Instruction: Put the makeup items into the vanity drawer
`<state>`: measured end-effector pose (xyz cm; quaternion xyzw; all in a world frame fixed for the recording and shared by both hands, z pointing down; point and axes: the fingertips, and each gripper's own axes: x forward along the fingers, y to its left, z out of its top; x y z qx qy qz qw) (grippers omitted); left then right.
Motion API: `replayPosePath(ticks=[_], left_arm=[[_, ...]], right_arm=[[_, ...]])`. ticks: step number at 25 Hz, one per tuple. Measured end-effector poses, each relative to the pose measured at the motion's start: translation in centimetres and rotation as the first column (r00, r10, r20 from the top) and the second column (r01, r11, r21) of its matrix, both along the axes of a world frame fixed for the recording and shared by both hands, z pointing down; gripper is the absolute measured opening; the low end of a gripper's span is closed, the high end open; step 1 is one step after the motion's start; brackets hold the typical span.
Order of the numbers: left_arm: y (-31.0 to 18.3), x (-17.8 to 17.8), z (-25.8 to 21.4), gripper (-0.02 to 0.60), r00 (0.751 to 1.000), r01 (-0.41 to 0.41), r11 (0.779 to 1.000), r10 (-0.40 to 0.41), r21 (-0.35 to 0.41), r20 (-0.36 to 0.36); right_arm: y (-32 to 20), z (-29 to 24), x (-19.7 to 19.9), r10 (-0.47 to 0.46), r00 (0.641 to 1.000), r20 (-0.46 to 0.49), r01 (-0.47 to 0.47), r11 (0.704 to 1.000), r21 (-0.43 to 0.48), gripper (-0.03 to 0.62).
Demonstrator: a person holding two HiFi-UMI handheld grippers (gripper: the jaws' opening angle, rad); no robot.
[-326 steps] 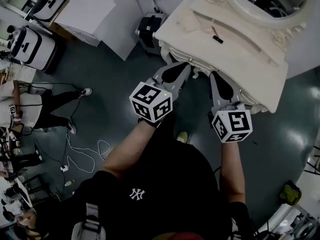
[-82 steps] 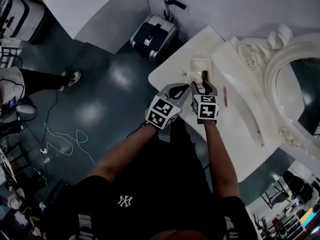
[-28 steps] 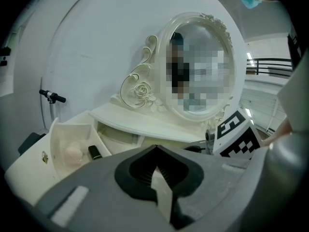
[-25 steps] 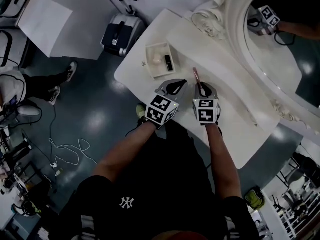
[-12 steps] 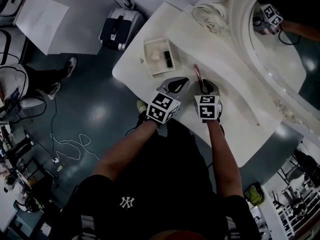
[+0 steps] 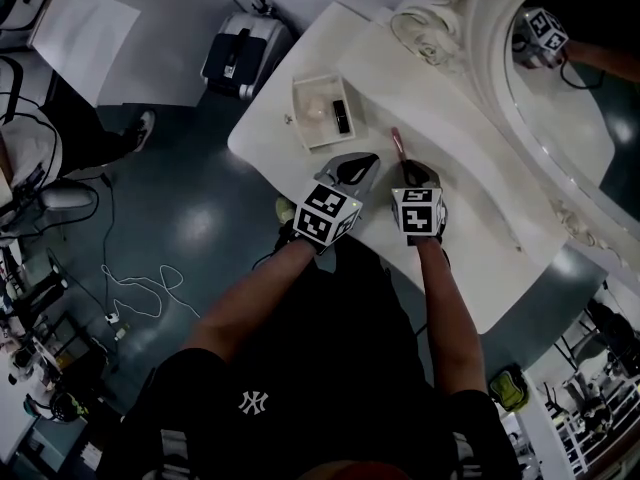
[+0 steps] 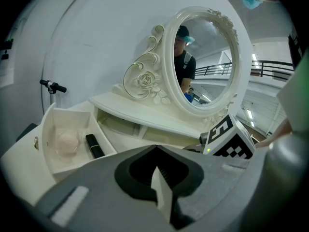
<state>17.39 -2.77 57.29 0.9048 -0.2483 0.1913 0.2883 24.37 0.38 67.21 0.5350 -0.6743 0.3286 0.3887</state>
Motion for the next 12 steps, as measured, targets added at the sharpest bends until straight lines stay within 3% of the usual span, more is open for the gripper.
replayPosePath(ticks=[12], left_arm=[[-0.3,-2.4,-1.6,0.000,1.000,0.010,1.000,-0.010,0.021,-0.010]], right_arm=[[-0.3,-3.3,-3.3,0.003,0.999,0.049,-0.006,0.997,0.072,0.060]])
